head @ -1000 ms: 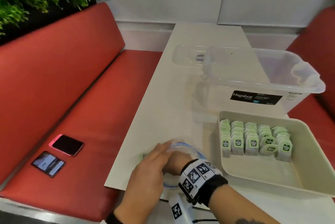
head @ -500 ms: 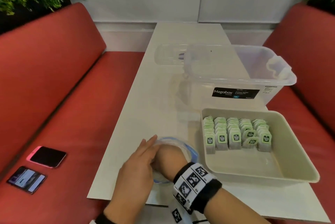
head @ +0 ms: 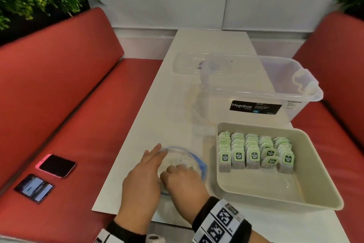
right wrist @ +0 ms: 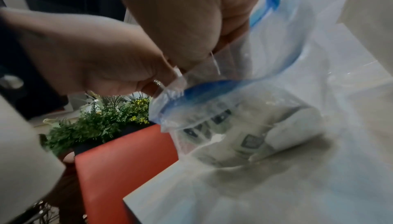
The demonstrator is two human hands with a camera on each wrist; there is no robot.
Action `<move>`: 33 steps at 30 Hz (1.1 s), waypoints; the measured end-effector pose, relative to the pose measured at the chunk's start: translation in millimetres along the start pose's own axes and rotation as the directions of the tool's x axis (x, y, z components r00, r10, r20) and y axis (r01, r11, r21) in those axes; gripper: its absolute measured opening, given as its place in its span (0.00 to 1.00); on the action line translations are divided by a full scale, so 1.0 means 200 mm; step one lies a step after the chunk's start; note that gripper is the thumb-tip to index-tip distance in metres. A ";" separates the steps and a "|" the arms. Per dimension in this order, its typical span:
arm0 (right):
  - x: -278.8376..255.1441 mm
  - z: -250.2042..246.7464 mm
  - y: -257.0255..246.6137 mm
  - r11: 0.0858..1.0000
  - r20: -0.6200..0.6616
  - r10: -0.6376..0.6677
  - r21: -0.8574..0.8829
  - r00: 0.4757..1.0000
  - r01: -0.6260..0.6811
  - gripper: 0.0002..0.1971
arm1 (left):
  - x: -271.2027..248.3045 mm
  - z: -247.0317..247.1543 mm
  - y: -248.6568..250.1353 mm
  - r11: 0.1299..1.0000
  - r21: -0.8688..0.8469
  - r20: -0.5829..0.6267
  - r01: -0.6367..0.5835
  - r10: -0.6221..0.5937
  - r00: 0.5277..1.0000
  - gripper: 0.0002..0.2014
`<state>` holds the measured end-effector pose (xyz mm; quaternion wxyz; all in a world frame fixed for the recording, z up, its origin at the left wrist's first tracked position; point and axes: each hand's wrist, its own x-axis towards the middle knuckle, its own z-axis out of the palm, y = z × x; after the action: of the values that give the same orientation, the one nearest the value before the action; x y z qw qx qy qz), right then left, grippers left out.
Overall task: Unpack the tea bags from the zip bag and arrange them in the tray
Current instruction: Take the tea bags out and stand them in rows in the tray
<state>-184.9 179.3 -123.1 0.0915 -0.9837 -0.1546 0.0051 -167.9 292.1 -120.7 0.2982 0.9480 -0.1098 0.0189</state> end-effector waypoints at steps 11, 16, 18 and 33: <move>-0.02 -0.18 0.20 0.411 -0.031 0.381 0.901 0.924 -0.139 0.12 | 0.03 0.04 -0.09 0.999 -0.037 -0.065 0.029 -0.032 0.997 0.36; 0.00 -0.17 0.25 0.003 0.181 0.439 0.979 0.880 -0.203 0.07 | 0.02 0.04 -0.03 0.990 -0.137 -0.018 -0.017 0.014 1.000 0.29; 0.01 -0.16 0.26 -0.110 0.229 0.455 0.974 0.861 -0.201 0.05 | 0.03 0.05 -0.02 0.984 -0.177 -0.017 -0.024 0.022 1.000 0.28; 0.06 -0.13 0.19 -0.457 0.359 0.416 0.877 0.835 -0.150 0.05 | 0.03 -0.06 0.12 0.806 -0.570 0.046 0.157 -0.159 0.986 0.19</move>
<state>-161.5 142.4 -103.4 0.8532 -0.4753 0.2025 0.0716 -167.5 278.9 -96.8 0.5695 0.8205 -0.0307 -0.0379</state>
